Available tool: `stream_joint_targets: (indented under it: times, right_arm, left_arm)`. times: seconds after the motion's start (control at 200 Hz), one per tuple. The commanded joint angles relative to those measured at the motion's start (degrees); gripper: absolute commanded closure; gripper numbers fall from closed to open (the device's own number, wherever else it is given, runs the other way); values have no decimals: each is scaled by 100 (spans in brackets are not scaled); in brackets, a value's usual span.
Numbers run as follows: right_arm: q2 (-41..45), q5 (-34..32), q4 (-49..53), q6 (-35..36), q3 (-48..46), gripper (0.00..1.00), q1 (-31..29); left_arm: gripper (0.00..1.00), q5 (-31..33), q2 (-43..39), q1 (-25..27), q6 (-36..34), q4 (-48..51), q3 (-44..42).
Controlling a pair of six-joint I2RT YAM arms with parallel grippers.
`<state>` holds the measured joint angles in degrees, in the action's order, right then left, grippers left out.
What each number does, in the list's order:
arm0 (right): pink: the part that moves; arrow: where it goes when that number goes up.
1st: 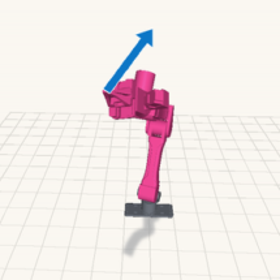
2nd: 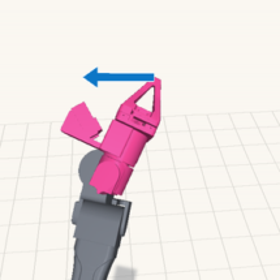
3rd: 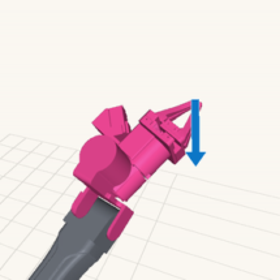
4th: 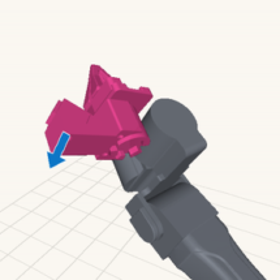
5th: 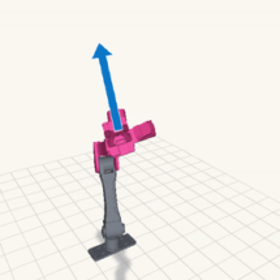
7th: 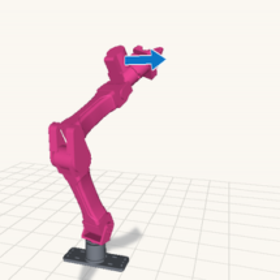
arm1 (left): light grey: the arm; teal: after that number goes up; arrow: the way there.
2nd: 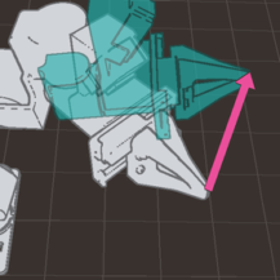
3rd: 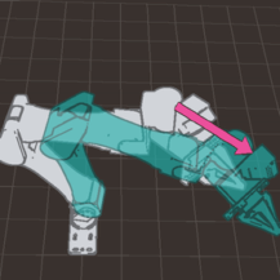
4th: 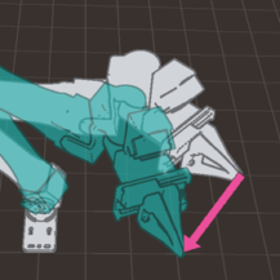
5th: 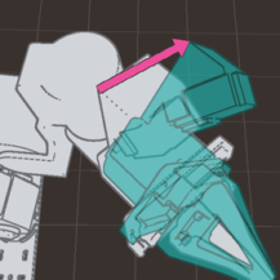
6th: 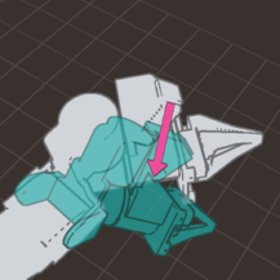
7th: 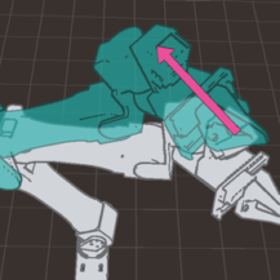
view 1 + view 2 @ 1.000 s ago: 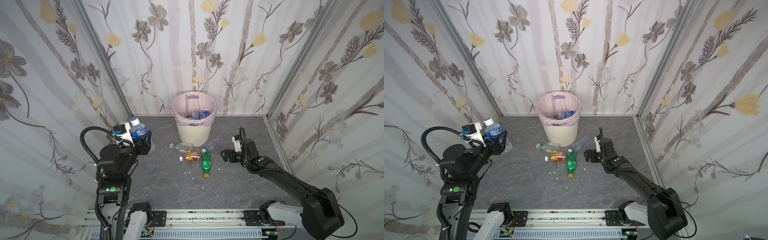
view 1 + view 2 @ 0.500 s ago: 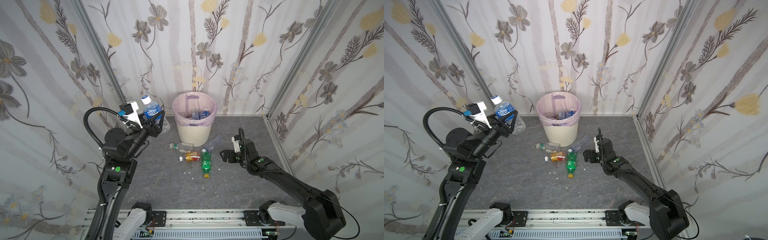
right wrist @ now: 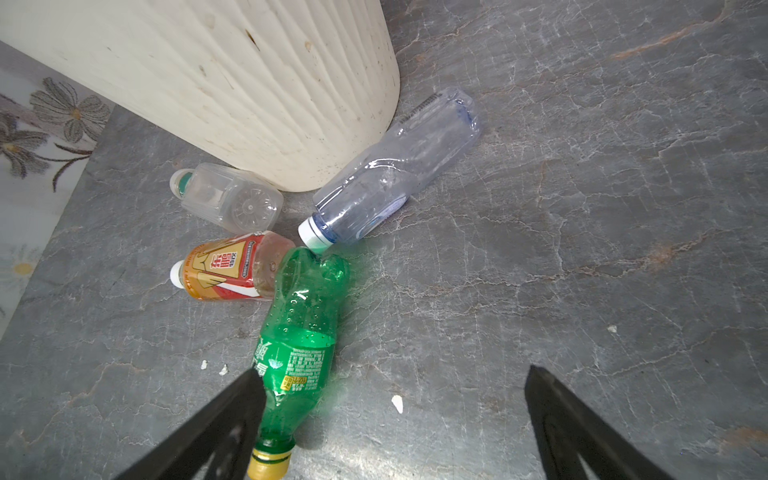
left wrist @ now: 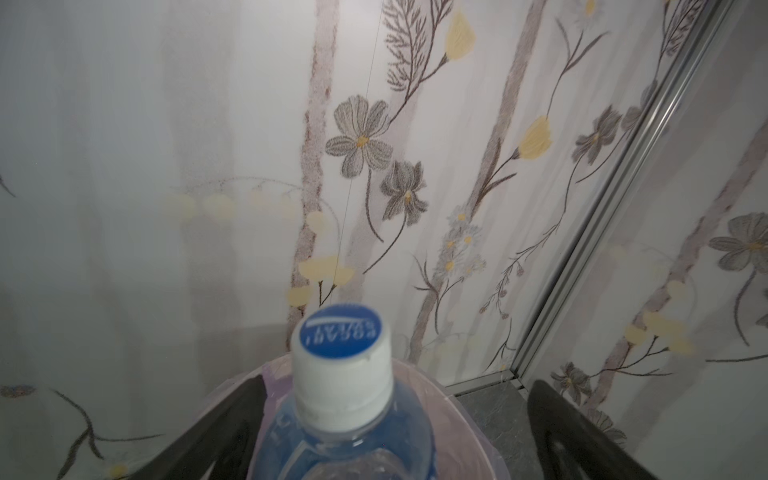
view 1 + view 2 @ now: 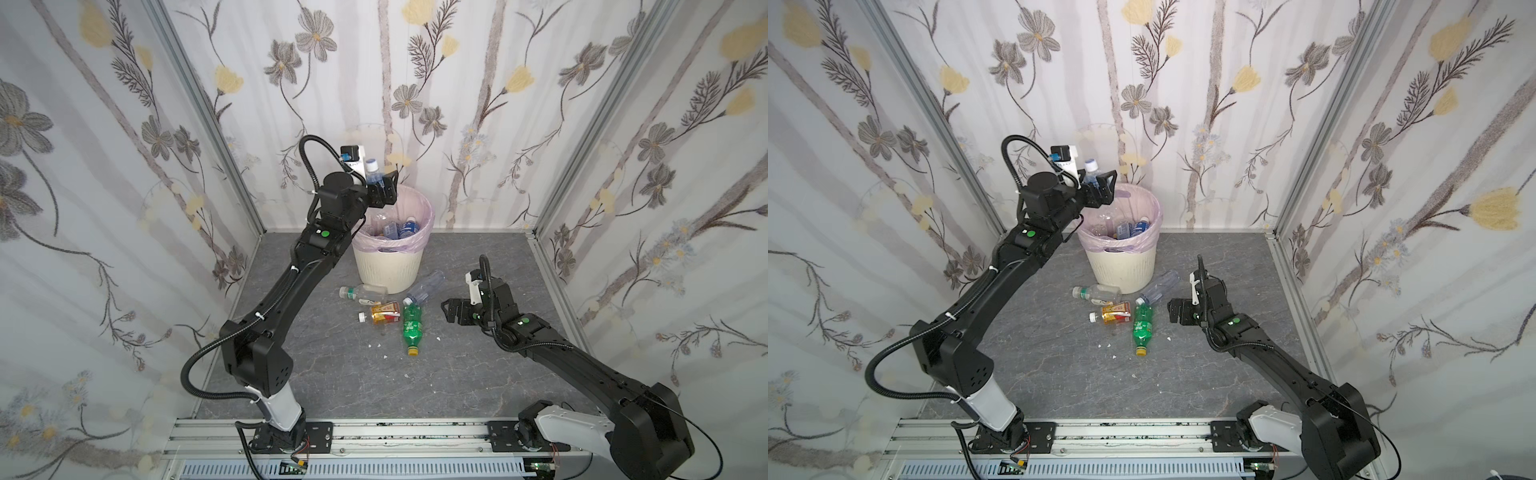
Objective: Throw the plastic bottles in the bin
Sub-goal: 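Lift the blue-labelled bottle over the bin with the left gripper and release, then grasp the green yellow-capped bottle with the right gripper while left withdraws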
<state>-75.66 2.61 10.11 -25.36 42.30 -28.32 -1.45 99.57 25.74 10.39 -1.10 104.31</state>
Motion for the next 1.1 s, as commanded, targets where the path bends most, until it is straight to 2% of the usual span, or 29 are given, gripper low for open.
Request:
stream_joint_targets:
  times: [0.0,0.26,0.405,0.59,0.78,0.979,1.094]
  right_arm:
    - [143,7,-159,-124,-41,2,-23]
    - [-43,203,-281,-97,45,3,-76]
    - [-292,274,-325,-164,275,4,-346]
    - [-665,387,-409,-338,346,6,-821]
    - [-1269,534,-532,-475,491,13,-1080]
    - [-2149,617,-679,-525,883,15,-1239]
    - [-2552,600,-685,-632,1081,21,-1247]
  left_arm:
    - [0,393,-53,80,-97,383,44]
    - [0,568,-684,82,-200,383,-674]
    - [0,653,-1165,85,-176,421,-1214]
    - [0,921,-2372,-21,-108,743,-2573]
    - [0,872,-3687,-469,180,1153,-4151]
    - [0,584,-4452,-767,347,1416,-5380]
    - [0,466,-4701,-800,491,1464,-5940]
